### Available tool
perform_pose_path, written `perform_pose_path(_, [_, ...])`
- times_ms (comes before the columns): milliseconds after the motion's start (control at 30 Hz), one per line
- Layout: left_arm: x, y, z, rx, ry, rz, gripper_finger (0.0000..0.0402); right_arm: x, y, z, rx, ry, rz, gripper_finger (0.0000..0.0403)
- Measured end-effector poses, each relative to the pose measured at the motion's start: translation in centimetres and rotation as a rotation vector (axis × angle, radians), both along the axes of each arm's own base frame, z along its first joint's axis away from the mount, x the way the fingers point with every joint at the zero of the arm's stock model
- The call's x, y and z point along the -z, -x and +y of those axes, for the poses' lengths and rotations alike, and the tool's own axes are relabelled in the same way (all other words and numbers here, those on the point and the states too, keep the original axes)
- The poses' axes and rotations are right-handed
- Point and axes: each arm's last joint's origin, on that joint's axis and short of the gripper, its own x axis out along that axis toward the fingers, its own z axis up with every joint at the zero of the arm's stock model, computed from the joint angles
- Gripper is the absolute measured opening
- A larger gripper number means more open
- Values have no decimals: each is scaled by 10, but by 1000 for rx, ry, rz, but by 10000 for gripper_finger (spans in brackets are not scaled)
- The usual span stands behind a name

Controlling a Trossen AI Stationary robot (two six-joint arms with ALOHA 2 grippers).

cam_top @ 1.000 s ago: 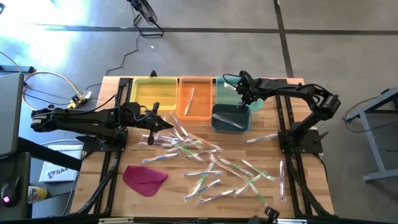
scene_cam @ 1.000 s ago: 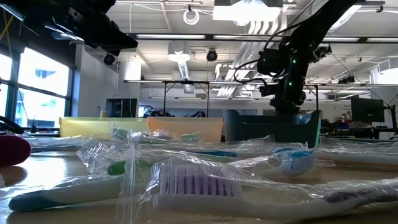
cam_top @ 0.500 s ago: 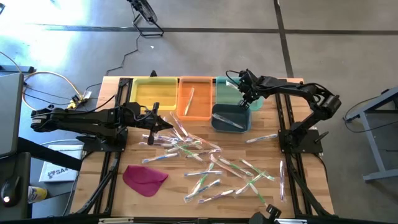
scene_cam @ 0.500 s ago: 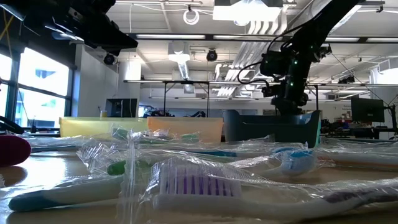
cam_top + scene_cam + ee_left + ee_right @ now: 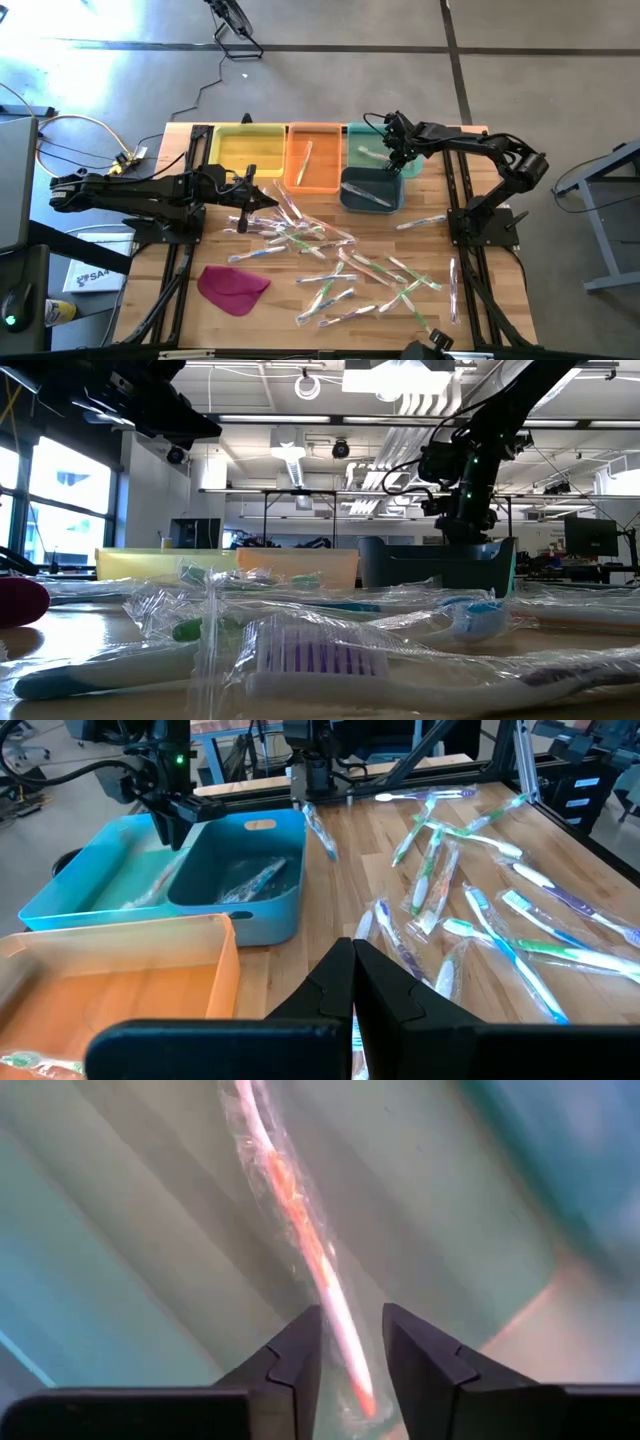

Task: Pick & Place Toothbrushes
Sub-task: Put the blue toothbrush into the dark blue bin

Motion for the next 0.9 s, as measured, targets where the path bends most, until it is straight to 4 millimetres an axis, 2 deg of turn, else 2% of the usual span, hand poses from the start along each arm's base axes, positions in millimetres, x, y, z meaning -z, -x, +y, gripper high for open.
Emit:
perform_pose_path(167, [0, 0, 0, 0, 0, 0, 0, -6, 2, 2, 1, 6, -4, 59])
perform_pose_path(333, [0, 0, 0, 0, 0, 0, 0, -25, 9, 8, 1, 44, -45, 9])
perform_pose_path(633, [0, 0, 0, 0, 0, 0, 0, -71, 19, 35, -62, 133, -203, 4])
perform_pose_path(900, [0, 0, 0, -2, 6, 0, 0, -105, 28, 79, -237, 108, -365, 3])
